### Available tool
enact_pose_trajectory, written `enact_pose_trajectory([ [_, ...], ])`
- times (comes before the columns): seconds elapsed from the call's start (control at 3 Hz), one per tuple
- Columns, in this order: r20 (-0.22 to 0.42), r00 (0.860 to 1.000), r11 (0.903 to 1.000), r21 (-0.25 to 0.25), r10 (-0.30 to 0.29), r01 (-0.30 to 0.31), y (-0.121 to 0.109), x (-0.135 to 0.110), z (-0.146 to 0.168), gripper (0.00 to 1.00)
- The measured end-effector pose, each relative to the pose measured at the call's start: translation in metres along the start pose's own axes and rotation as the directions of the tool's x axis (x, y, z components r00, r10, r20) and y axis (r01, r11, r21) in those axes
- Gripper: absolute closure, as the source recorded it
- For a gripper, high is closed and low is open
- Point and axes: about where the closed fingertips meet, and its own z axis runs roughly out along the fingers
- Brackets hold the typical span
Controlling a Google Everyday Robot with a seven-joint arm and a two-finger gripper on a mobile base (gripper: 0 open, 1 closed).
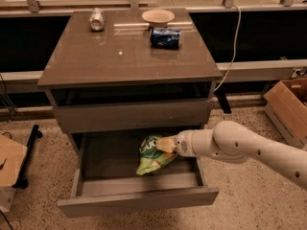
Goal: Place green rice chip bag into middle drawer
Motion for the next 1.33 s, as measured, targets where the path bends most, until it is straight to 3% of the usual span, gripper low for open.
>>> enact_pose_trajectory([
  [0.33, -0.040, 0.999, 0.9990, 0.039, 0.025, -0.023, -0.022, 0.020, 0.007, 1.00],
  [1.0, -0.023, 0.997, 0.9968, 0.028, 0.076, -0.075, -0.074, 0.060, 0.027, 1.00],
  [1.33, -0.020, 0.990, 0.9902, 0.007, 0.140, -0.140, -0.105, 0.080, 0.046, 0.74],
])
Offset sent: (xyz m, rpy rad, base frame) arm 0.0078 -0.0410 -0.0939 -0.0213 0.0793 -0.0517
